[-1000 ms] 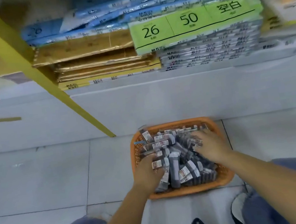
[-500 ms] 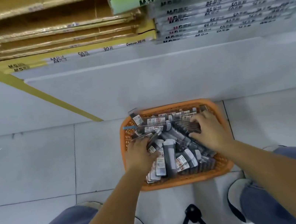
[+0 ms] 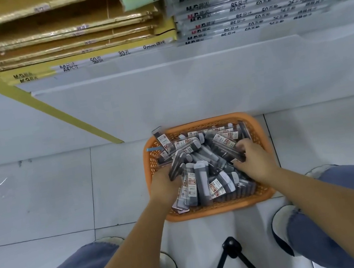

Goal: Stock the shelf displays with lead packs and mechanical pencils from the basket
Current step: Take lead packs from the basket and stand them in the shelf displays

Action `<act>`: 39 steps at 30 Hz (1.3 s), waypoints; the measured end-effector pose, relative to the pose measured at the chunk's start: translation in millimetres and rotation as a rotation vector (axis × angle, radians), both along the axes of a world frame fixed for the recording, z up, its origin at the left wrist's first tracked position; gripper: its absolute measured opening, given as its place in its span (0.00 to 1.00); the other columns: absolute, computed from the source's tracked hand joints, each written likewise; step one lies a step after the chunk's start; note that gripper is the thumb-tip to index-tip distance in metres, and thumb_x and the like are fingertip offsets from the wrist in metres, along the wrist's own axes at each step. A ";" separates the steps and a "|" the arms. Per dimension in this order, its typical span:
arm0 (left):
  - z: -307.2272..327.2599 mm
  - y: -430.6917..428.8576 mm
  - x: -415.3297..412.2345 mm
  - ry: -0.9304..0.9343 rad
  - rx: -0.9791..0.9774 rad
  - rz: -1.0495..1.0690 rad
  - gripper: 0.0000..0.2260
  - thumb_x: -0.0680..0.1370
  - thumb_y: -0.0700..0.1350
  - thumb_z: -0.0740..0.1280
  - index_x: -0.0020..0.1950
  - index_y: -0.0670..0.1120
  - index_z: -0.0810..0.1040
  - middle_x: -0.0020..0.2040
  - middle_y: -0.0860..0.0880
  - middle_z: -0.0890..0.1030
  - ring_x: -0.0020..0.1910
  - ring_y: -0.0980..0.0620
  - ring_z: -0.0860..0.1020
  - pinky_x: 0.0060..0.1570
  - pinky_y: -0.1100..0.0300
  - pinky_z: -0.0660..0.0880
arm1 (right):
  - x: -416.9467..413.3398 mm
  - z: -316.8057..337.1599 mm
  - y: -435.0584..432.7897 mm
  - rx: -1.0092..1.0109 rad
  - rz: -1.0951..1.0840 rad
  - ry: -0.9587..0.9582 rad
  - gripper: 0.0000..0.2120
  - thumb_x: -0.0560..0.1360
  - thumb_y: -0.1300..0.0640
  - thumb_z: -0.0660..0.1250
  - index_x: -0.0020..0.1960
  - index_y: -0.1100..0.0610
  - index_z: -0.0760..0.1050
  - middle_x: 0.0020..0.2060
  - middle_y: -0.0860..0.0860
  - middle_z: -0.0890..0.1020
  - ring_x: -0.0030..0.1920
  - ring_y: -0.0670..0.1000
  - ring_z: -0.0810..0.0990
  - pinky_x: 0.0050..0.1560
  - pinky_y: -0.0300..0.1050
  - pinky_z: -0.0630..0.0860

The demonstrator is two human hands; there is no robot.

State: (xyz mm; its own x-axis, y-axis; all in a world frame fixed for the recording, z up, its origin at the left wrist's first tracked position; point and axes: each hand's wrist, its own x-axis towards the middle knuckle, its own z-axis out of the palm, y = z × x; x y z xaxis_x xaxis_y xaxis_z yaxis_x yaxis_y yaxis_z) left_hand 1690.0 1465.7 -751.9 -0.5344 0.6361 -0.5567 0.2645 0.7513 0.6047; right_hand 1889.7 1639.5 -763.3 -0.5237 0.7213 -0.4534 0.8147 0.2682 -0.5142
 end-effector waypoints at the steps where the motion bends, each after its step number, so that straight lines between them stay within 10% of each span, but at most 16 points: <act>1: 2.5 0.1 0.0 -0.021 0.010 0.012 0.05 0.79 0.40 0.67 0.49 0.49 0.79 0.43 0.51 0.82 0.42 0.53 0.79 0.37 0.66 0.70 | -0.3 2.5 0.9 -0.018 0.001 0.004 0.19 0.71 0.56 0.74 0.59 0.52 0.72 0.52 0.47 0.80 0.46 0.46 0.78 0.49 0.43 0.77; 7: 34.8 7.2 -7.0 -0.166 0.128 0.090 0.03 0.81 0.46 0.65 0.52 0.54 0.74 0.48 0.48 0.83 0.46 0.51 0.83 0.47 0.55 0.80 | -20.8 62.2 17.8 -0.280 -0.026 0.183 0.18 0.70 0.56 0.73 0.53 0.40 0.71 0.52 0.37 0.75 0.41 0.47 0.82 0.34 0.35 0.73; 12: 86.9 28.1 -14.0 -0.352 0.325 0.217 0.05 0.82 0.44 0.65 0.57 0.51 0.77 0.41 0.47 0.80 0.37 0.54 0.80 0.38 0.56 0.82 | -35.8 130.3 28.6 -0.305 0.234 0.135 0.18 0.68 0.56 0.75 0.50 0.37 0.74 0.53 0.35 0.72 0.51 0.45 0.76 0.50 0.38 0.76; 18: 156.1 34.5 -22.9 -0.283 0.305 -0.130 0.08 0.78 0.59 0.69 0.52 0.57 0.78 0.43 0.51 0.82 0.43 0.51 0.81 0.47 0.54 0.76 | -45.6 214.3 32.7 -0.349 0.381 0.134 0.18 0.68 0.55 0.77 0.53 0.41 0.78 0.51 0.42 0.81 0.48 0.43 0.81 0.52 0.44 0.78; 24: 236.6 32.0 -20.1 -0.375 0.267 -0.214 0.20 0.72 0.67 0.66 0.56 0.56 0.77 0.40 0.59 0.84 0.36 0.61 0.80 0.35 0.65 0.73 | -57.5 293.5 28.1 -0.259 0.475 0.233 0.21 0.65 0.54 0.79 0.52 0.36 0.79 0.51 0.38 0.81 0.46 0.38 0.80 0.47 0.36 0.74; 29: 286.6 20.5 -25.4 -0.515 0.294 -0.185 0.34 0.71 0.70 0.68 0.71 0.53 0.69 0.62 0.41 0.82 0.57 0.34 0.81 0.45 0.49 0.74 | -63.0 358.8 19.8 -0.211 0.551 0.320 0.22 0.67 0.61 0.78 0.55 0.46 0.74 0.35 0.46 0.84 0.33 0.46 0.80 0.34 0.41 0.75; 39: 345.2 12.0 -38.1 -0.197 0.475 -0.193 0.23 0.70 0.60 0.77 0.60 0.55 0.75 0.41 0.54 0.84 0.33 0.59 0.78 0.31 0.63 0.74 | -78.3 408.2 10.0 0.030 0.501 0.490 0.24 0.62 0.52 0.81 0.51 0.34 0.77 0.53 0.44 0.77 0.42 0.46 0.83 0.41 0.45 0.82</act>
